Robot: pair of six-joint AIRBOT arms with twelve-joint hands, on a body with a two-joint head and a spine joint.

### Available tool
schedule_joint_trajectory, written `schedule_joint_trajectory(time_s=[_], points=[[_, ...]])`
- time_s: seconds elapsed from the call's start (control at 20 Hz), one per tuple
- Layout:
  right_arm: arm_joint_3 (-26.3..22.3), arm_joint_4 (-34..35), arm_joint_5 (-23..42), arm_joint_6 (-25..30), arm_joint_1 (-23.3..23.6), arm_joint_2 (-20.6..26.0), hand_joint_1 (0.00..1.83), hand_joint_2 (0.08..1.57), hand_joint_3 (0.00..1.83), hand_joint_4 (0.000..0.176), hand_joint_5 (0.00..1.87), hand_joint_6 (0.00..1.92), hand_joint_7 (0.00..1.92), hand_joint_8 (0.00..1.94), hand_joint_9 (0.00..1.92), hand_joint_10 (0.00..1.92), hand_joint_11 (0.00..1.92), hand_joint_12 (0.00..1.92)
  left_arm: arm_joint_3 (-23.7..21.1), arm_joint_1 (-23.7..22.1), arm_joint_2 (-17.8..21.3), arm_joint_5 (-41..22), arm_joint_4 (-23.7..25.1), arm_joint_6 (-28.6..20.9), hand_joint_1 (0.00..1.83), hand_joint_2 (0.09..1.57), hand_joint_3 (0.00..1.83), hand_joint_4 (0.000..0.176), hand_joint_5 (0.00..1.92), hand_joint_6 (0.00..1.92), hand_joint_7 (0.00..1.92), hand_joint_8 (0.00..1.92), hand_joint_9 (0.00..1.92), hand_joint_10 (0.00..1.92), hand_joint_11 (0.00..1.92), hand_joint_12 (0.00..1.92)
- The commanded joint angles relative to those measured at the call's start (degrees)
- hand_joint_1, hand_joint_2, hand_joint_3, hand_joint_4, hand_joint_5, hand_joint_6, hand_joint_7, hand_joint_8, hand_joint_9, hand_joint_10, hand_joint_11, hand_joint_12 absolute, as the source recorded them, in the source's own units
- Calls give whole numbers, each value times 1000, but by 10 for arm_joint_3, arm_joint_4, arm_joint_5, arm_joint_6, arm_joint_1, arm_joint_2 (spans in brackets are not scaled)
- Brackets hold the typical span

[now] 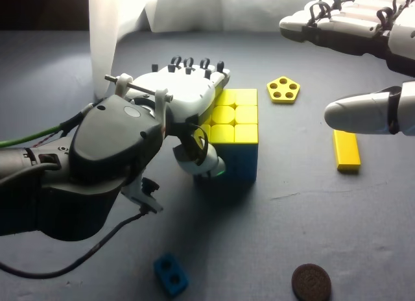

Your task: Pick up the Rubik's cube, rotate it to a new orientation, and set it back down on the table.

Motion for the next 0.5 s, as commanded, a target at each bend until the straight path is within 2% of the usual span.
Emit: schedule_joint_trajectory(time_s=[0.0, 0.25, 0.45], points=[[-1, 14, 66, 2, 5, 4, 25, 1258, 0, 0, 8, 3, 56, 12, 38, 13, 0, 0, 2, -7, 0, -20, 34, -2, 905, 996, 0, 0, 0, 0, 0, 0, 0, 0, 0, 0], [-2, 13, 66, 2, 4, 4, 39, 1247, 0, 0, 32, 12, 84, 15, 55, 18, 0, 0, 6, -6, -7, -20, 33, -2, 940, 989, 0, 0, 0, 0, 0, 0, 0, 0, 0, 0], [-2, 12, 66, 2, 4, 4, 45, 1260, 2, 0, 21, 6, 59, 1, 38, 9, 0, 0, 7, -4, -6, -20, 30, -2, 892, 1021, 9, 0, 0, 0, 0, 0, 0, 0, 0, 0]])
